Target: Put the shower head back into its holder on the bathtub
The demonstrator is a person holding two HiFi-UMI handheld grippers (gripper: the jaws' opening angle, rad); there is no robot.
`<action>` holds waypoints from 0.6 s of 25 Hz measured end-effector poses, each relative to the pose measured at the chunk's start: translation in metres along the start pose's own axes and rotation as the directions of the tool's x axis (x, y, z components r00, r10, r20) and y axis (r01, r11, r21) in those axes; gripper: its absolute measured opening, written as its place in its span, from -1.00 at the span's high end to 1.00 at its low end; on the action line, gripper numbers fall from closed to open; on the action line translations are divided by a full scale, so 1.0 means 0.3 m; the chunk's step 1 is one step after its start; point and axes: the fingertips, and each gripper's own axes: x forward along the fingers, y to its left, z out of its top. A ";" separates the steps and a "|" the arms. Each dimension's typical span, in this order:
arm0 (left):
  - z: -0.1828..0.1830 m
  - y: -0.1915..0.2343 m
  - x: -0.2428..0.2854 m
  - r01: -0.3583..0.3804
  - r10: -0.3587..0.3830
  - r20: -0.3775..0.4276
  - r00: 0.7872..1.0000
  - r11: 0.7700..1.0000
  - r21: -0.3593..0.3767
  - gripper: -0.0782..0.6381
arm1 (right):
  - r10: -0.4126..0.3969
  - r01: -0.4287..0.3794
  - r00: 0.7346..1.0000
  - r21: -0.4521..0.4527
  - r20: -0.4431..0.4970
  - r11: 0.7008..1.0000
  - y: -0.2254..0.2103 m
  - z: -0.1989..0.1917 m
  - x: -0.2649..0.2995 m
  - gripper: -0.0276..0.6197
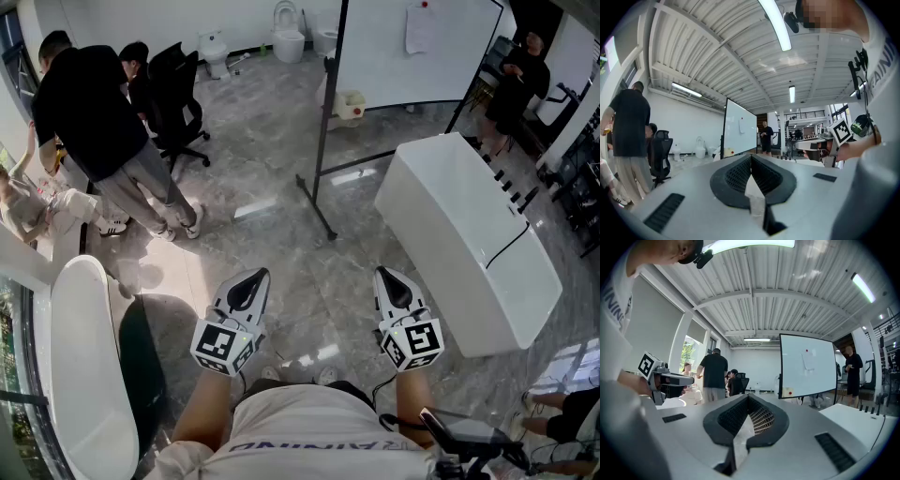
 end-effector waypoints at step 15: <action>-0.012 -0.004 0.020 0.017 -0.017 -0.015 1.000 1.000 -0.008 0.73 | 0.001 0.000 1.000 0.033 -0.008 0.999 -0.001 -0.019 0.018 0.88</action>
